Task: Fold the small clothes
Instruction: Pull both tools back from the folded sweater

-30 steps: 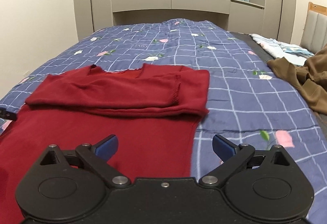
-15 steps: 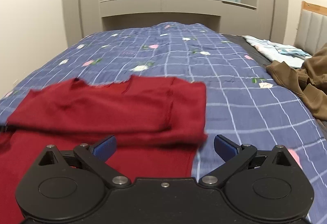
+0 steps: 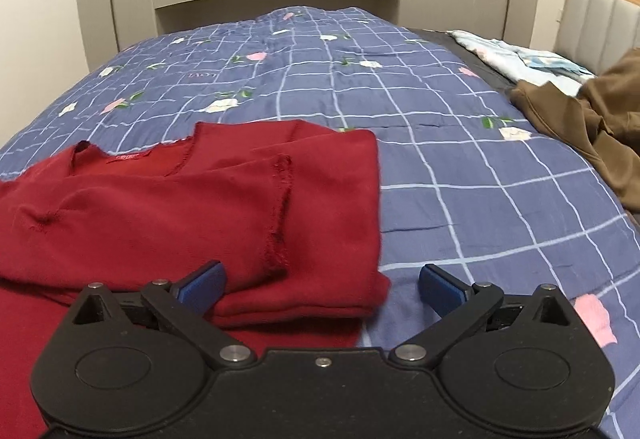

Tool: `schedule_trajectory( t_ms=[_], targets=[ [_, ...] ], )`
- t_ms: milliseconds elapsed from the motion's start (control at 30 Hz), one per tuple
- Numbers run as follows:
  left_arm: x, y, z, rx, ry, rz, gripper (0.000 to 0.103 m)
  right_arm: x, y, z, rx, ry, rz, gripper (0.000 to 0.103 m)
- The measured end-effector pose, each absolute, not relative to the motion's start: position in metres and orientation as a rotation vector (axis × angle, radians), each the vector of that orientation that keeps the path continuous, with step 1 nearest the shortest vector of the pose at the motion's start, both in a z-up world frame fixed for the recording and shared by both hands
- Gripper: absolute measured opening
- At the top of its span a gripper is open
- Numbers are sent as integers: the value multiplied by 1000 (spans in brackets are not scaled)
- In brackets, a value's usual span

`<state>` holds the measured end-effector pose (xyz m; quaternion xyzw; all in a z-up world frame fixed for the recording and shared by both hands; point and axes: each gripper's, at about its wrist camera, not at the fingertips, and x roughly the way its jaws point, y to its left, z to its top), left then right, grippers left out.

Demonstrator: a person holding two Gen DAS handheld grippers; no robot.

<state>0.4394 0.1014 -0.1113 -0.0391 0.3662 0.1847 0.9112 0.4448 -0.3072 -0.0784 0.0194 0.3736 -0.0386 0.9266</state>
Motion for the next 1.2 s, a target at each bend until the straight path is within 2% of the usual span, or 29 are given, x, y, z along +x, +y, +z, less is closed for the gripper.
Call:
schedule_trajectory(
  t_ms=[300, 667, 1200],
  targets=[
    [417, 127, -104, -156, 789, 420, 102, 415, -319, -61, 42, 756, -107, 102],
    [328, 103, -86, -153, 801, 194, 103, 284, -328, -20, -104, 650, 125, 102],
    [212, 43, -88, 152, 820, -118, 103, 148, -293, -28, -371, 593, 435, 102]
  ],
)
